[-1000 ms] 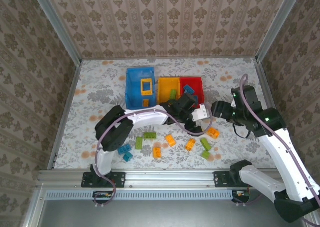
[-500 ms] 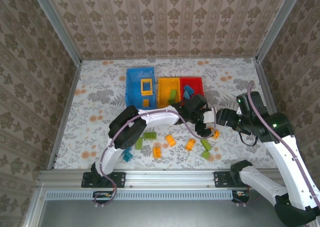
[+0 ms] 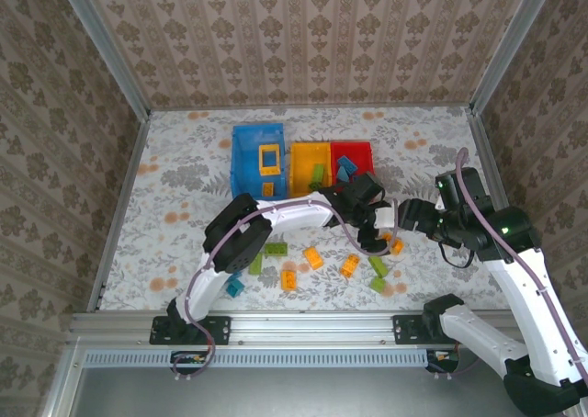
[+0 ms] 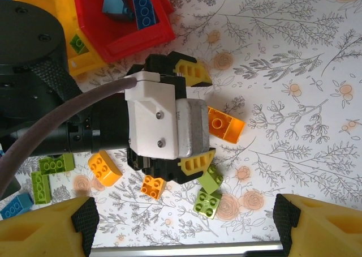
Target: Sort the legos into containers by color
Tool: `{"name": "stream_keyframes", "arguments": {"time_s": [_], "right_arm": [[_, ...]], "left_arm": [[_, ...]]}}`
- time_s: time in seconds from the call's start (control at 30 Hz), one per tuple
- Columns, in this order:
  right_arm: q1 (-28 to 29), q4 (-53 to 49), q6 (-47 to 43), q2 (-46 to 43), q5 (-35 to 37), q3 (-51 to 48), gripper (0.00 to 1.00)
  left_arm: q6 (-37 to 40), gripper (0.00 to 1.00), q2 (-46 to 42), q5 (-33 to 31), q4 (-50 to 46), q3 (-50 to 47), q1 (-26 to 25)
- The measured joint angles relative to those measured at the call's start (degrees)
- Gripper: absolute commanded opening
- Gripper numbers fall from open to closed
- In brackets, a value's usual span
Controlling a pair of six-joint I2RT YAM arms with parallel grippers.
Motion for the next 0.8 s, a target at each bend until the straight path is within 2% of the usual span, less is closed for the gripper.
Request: {"name": "stream_keyframes", "arguments": {"time_s": [0.37,0.6,0.8], "right_arm": [[-0.2,-0.1,0.0,0.0,0.0,0.0,0.84],[-0.2,-0.1,0.2,0.0,0.0,-0.1,0.83],[-0.2,-0.2,0.3,0.0,0.0,-0.4,0.83]], "left_arm": [[0.9,0.77,2.0,0.6,-2.3,2.0,-0.7],[0.8,0.62,3.0,0.6,-2.9,2.6,-0.8],[0.7,0.54,5.0,0.2,-2.9,3.0,-1.1]]}}
